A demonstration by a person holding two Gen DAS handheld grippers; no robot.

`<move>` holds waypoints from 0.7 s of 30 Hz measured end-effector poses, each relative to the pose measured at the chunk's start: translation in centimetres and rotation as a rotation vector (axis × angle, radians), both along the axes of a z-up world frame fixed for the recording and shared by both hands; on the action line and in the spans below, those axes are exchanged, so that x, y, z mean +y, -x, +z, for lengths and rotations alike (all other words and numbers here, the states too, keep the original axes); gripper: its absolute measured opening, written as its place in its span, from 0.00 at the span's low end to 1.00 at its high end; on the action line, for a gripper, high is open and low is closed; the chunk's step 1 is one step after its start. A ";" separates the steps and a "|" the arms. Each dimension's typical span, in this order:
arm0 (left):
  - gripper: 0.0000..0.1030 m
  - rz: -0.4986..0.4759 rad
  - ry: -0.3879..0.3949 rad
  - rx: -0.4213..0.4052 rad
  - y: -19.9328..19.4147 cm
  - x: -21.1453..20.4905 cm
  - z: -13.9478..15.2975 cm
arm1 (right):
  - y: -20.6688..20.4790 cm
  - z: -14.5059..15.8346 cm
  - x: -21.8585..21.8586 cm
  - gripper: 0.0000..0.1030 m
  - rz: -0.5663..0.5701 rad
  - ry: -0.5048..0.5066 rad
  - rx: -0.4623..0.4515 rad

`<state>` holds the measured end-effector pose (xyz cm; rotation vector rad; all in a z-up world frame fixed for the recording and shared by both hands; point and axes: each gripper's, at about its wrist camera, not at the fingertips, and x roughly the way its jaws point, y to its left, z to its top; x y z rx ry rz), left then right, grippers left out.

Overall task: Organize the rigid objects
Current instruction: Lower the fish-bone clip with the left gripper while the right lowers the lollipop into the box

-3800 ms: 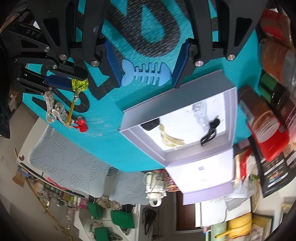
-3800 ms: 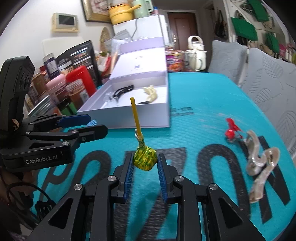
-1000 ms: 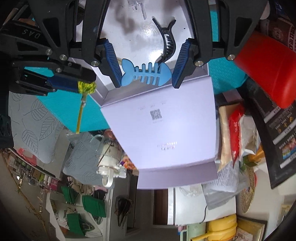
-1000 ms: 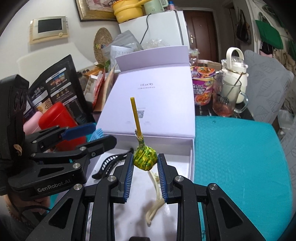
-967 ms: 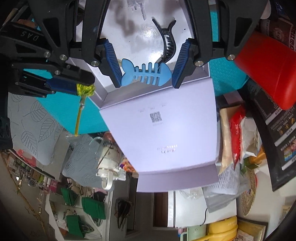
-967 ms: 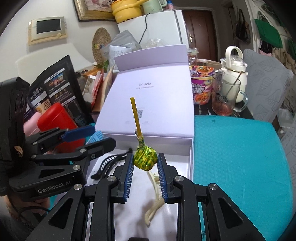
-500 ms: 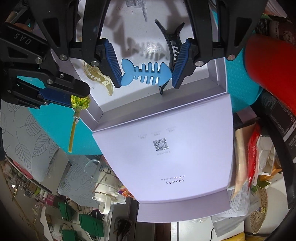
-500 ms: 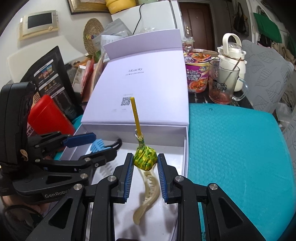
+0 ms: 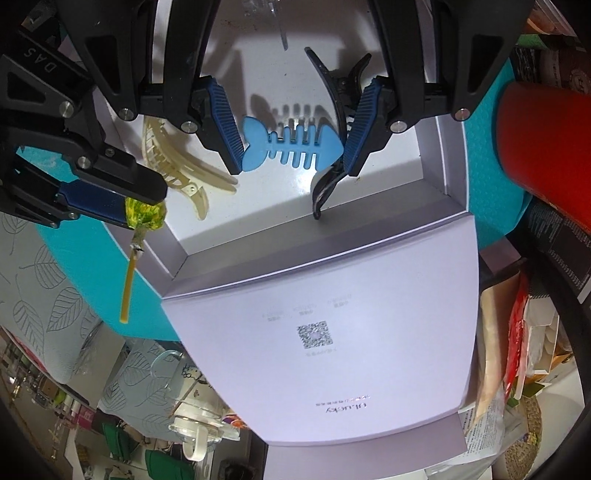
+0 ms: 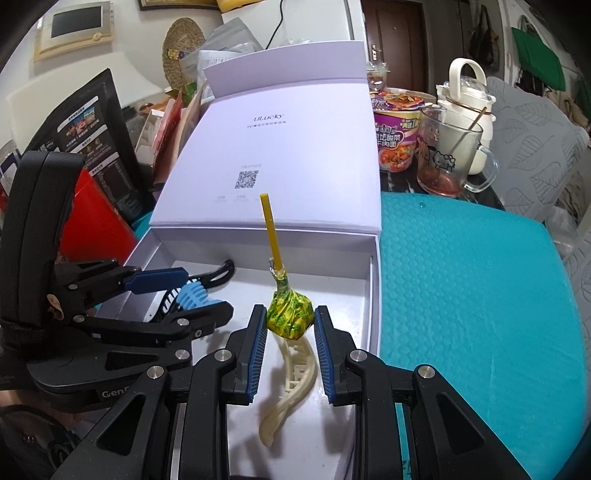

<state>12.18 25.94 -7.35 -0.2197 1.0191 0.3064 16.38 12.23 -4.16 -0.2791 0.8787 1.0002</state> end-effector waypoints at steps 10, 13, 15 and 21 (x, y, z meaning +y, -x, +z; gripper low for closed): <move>0.54 0.016 0.006 0.015 -0.2 0.0 -0.2 | -0.2 -0.1 0.0 0.26 -0.009 0.024 0.007; 0.54 0.029 -0.008 0.009 -0.4 0.1 0.1 | -0.3 -0.2 -0.1 0.29 -0.015 0.027 0.017; 0.55 0.031 -0.003 0.005 -0.3 0.1 0.3 | -0.4 -0.1 -0.2 0.31 -0.019 0.029 0.015; 0.71 0.042 -0.002 0.012 -0.4 0.2 0.7 | -0.2 0.4 -0.4 0.31 -0.028 0.036 -0.015</move>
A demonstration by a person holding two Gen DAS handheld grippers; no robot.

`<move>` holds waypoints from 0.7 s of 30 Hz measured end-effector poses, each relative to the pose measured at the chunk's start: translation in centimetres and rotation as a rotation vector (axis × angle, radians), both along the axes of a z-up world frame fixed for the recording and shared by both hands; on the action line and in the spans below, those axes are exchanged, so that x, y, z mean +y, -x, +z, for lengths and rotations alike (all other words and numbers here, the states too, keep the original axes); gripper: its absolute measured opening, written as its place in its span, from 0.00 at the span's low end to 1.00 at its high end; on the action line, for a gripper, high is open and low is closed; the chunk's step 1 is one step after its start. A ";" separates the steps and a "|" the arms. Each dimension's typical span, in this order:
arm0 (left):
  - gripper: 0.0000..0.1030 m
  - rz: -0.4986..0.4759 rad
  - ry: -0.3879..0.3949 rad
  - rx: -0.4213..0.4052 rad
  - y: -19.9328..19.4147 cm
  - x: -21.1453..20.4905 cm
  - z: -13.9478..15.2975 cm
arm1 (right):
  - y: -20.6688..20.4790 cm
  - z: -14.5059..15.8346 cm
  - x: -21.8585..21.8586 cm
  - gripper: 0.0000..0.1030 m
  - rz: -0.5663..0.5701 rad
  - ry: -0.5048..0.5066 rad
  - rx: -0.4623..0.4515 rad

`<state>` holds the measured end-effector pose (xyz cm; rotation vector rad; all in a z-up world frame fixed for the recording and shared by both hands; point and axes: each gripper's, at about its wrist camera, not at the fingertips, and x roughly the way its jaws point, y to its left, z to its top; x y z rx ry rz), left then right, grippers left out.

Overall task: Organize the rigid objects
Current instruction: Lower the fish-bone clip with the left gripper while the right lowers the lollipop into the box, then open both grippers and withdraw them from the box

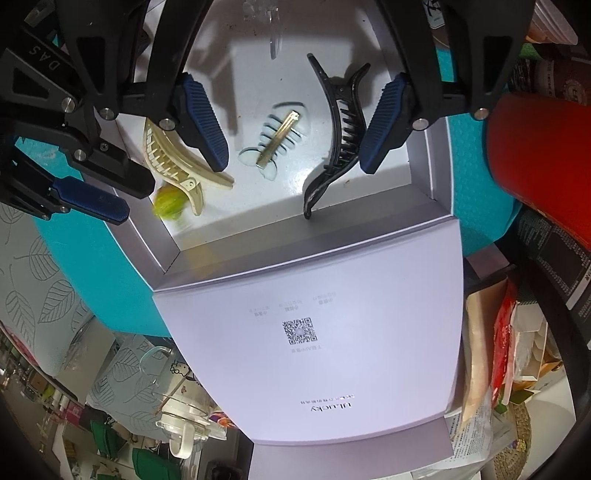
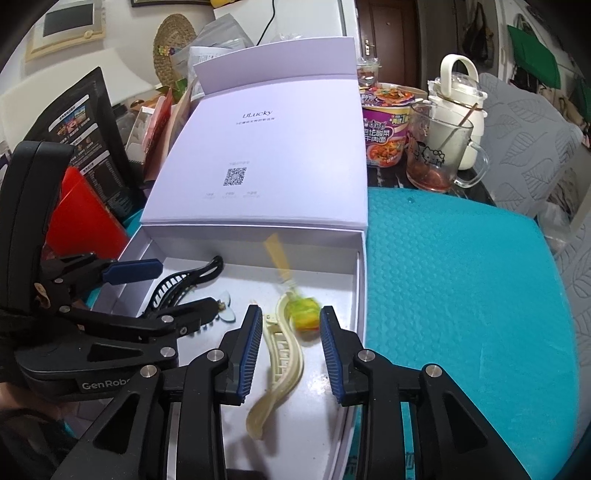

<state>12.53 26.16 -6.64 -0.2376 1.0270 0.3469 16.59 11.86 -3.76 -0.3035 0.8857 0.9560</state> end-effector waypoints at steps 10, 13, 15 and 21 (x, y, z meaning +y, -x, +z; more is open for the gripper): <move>0.71 0.007 -0.020 -0.033 0.7 -0.6 1.5 | 1.0 1.6 -0.5 0.31 -0.001 -0.018 -0.030; 0.71 0.014 -0.022 -0.055 1.4 -0.8 2.3 | 1.5 2.5 -1.0 0.31 0.002 -0.029 -0.044; 0.71 0.012 -0.024 -0.067 2.1 -1.1 3.0 | 1.9 3.0 -1.2 0.31 0.003 -0.034 -0.057; 0.71 0.016 -0.049 -0.100 3.5 -2.2 5.3 | 3.1 5.0 -2.5 0.31 0.003 -0.065 -0.086</move>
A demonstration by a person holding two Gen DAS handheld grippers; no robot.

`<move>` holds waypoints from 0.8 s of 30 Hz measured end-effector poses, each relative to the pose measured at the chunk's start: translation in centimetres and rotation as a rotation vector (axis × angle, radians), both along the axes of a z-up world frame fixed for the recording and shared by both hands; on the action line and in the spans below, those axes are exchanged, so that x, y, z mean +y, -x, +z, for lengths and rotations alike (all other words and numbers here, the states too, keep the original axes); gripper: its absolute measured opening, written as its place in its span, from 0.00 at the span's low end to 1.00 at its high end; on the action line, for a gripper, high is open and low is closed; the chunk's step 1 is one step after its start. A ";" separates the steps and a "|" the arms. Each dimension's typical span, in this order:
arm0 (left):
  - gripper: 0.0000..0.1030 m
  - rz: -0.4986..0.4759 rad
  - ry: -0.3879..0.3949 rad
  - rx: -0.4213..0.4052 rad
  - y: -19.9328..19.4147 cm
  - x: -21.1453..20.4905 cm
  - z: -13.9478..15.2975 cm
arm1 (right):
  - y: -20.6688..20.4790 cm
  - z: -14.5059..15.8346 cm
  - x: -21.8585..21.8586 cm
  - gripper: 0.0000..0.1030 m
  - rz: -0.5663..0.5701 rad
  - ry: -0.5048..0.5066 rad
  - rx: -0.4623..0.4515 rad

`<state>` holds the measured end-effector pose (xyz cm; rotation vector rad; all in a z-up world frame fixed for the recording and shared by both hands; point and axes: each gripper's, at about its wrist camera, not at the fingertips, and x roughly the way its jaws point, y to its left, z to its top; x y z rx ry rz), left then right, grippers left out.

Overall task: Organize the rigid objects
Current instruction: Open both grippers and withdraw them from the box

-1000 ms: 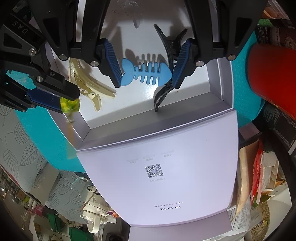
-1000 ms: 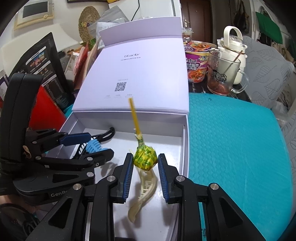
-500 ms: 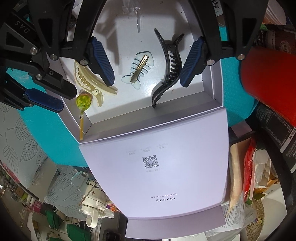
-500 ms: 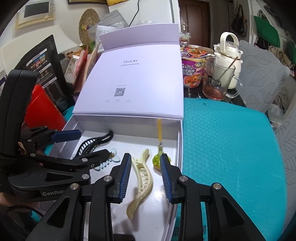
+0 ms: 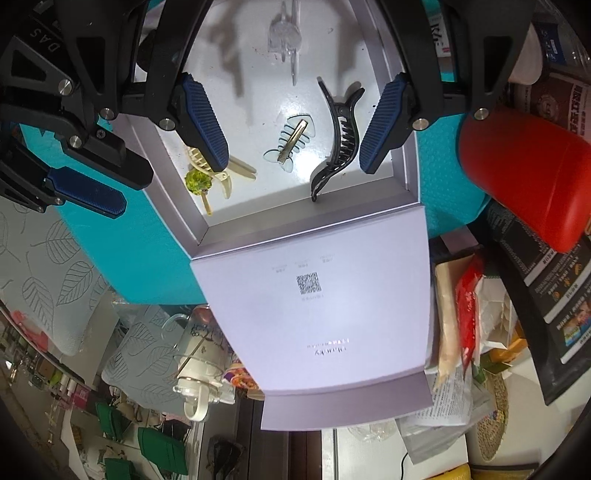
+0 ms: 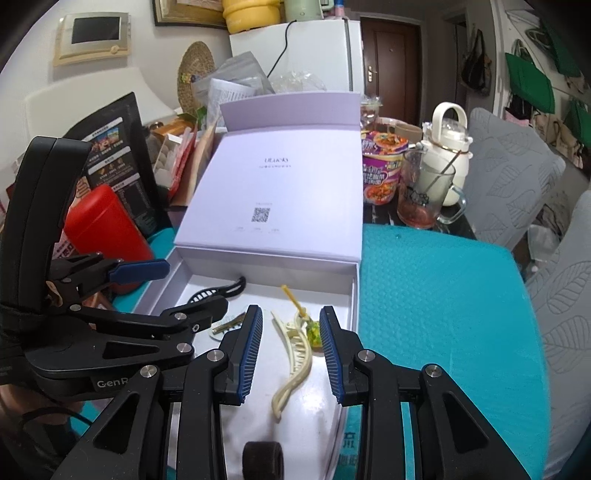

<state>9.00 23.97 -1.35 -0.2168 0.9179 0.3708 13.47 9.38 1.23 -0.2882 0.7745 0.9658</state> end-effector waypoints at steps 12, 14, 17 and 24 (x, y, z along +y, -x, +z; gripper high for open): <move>0.71 -0.006 -0.048 -0.088 3.8 -3.2 4.9 | 3.6 4.1 -3.5 0.31 -0.002 -0.063 -0.067; 0.71 -0.009 -0.053 -0.100 4.5 -3.7 5.5 | 4.1 4.6 -4.1 0.31 -0.004 -0.073 -0.076; 0.71 -0.011 -0.064 -0.117 5.6 -4.6 6.3 | 5.2 5.6 -5.0 0.31 -0.006 -0.088 -0.095; 0.71 -0.015 -0.079 -0.155 8.3 -6.4 8.1 | 7.8 7.3 -7.1 0.31 -0.005 -0.121 -0.130</move>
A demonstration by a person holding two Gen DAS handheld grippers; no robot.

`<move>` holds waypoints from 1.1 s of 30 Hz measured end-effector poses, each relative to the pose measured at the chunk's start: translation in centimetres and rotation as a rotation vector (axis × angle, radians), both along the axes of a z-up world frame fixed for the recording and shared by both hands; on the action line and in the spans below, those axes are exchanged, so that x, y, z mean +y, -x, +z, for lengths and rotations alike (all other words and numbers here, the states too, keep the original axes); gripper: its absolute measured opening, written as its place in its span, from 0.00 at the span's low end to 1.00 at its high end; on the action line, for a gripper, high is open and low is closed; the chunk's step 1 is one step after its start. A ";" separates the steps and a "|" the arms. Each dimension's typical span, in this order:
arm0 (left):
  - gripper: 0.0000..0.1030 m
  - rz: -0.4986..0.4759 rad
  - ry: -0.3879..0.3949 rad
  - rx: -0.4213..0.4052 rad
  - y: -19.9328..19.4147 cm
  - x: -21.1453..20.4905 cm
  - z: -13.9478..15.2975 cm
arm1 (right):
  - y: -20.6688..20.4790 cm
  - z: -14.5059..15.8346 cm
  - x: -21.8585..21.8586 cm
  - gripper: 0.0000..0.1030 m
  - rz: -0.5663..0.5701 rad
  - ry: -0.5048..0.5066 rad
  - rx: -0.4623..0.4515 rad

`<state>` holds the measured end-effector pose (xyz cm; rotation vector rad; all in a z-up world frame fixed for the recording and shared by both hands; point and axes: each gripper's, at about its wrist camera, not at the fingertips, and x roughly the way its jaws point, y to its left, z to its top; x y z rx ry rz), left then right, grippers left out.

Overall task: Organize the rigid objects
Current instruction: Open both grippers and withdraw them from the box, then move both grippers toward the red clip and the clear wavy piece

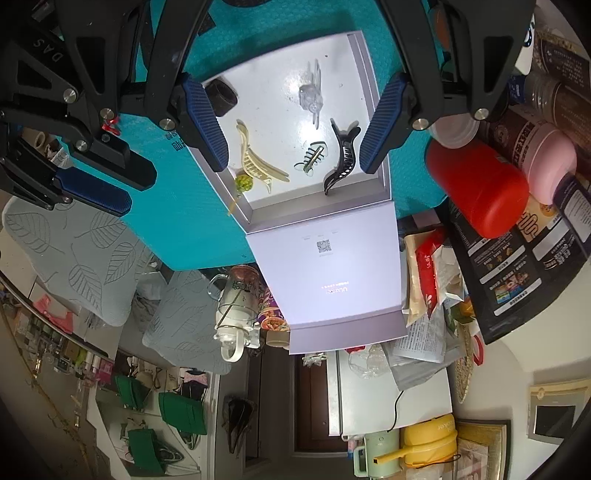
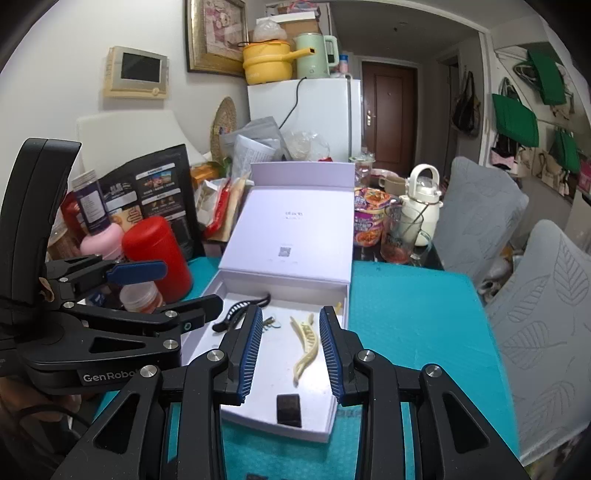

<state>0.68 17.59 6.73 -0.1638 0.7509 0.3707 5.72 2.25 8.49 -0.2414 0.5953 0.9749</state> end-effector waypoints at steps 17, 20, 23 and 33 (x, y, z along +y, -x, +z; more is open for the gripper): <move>0.71 -0.030 -0.016 -0.053 5.6 -3.8 1.1 | 5.2 0.9 -4.6 0.31 -0.022 -0.032 -0.038; 0.71 -0.042 -0.007 -0.052 6.3 -4.4 0.9 | 5.9 0.5 -5.4 0.34 -0.031 -0.031 -0.035; 0.71 -0.043 -0.008 -0.050 7.0 -4.9 0.5 | 6.6 0.1 -6.2 0.34 -0.041 -0.030 -0.035; 0.73 -0.076 -0.001 -0.037 8.5 -6.9 -1.0 | 8.1 -1.9 -8.9 0.46 -0.089 -0.007 -0.014</move>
